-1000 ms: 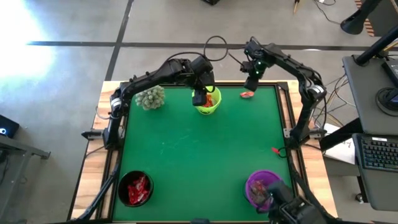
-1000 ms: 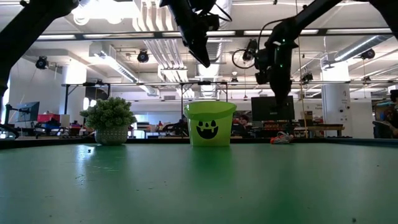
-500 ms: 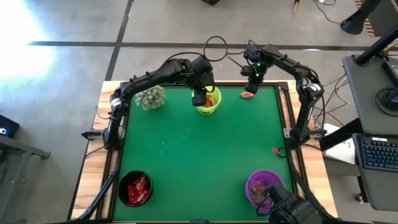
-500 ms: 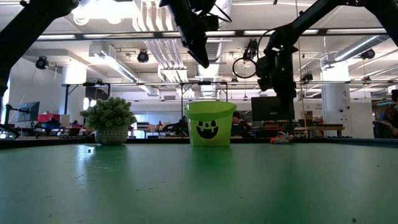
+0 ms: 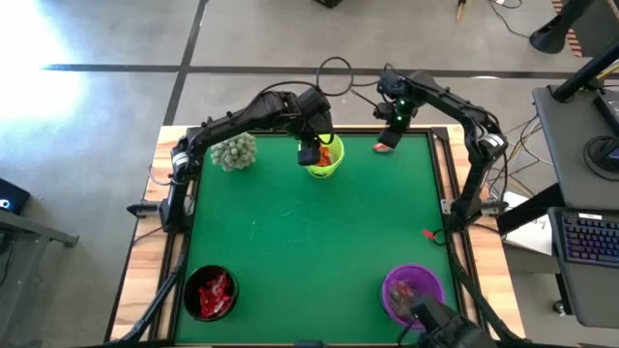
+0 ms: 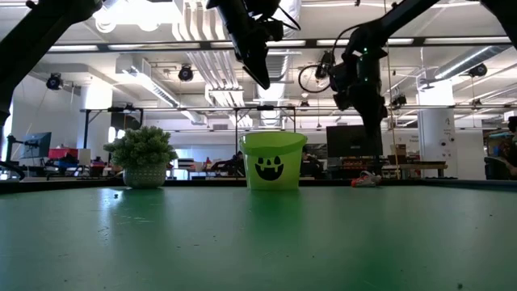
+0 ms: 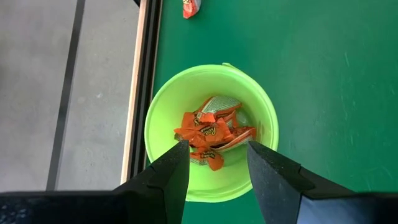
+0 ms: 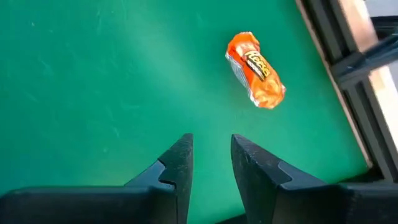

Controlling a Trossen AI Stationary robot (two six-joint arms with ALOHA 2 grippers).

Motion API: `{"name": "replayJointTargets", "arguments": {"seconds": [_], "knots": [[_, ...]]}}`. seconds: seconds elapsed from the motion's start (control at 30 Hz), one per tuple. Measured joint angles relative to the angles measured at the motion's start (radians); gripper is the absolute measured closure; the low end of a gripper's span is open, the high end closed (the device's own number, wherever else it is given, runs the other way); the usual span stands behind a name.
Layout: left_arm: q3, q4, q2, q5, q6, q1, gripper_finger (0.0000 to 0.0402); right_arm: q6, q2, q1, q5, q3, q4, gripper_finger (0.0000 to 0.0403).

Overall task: Organize candy in baskets
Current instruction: Put the orange chocolate bar into the green bucket

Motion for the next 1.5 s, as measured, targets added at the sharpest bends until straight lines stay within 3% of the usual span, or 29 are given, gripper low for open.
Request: {"name": "replayJointTargets", "arguments": {"seconds": [0.2,0.53,0.67,0.83,1.0,1.13,1.3,1.5], "knots": [[0.0,-0.007,0.0,0.0,0.0,0.0,0.0258,0.035,-0.055,0.03,-0.006,0.0,0.008,0.0286],[0.0,-0.056,0.0,0.0,0.0,0.0,0.0257,0.056,-0.04,0.079,0.001,0.004,0.091,0.0238],[0.0,-0.081,0.0,0.0,-0.007,0.0,0.0257,0.176,-0.042,0.111,0.001,0.052,0.208,0.0225],[0.0,-0.092,0.0,0.0,-0.018,0.0,0.0257,0.439,-0.034,0.149,0.002,0.115,0.366,0.0223],[0.0,-0.117,-0.005,-0.002,-0.01,0.0,0.0257,0.51,-0.003,0.179,0.017,0.149,0.424,0.0223],[0.007,-0.144,-0.007,-0.002,0.007,0.001,0.0257,0.514,0.043,0.181,0.109,0.166,0.413,0.0222],[0.014,-0.166,-0.013,-0.005,0.039,0.004,0.0257,0.724,0.12,0.171,0.182,0.211,0.43,0.0222],[0.014,-0.232,-0.021,-0.005,0.067,0.013,0.0257,0.691,0.225,0.191,0.182,0.335,0.326,0.0222]]}}
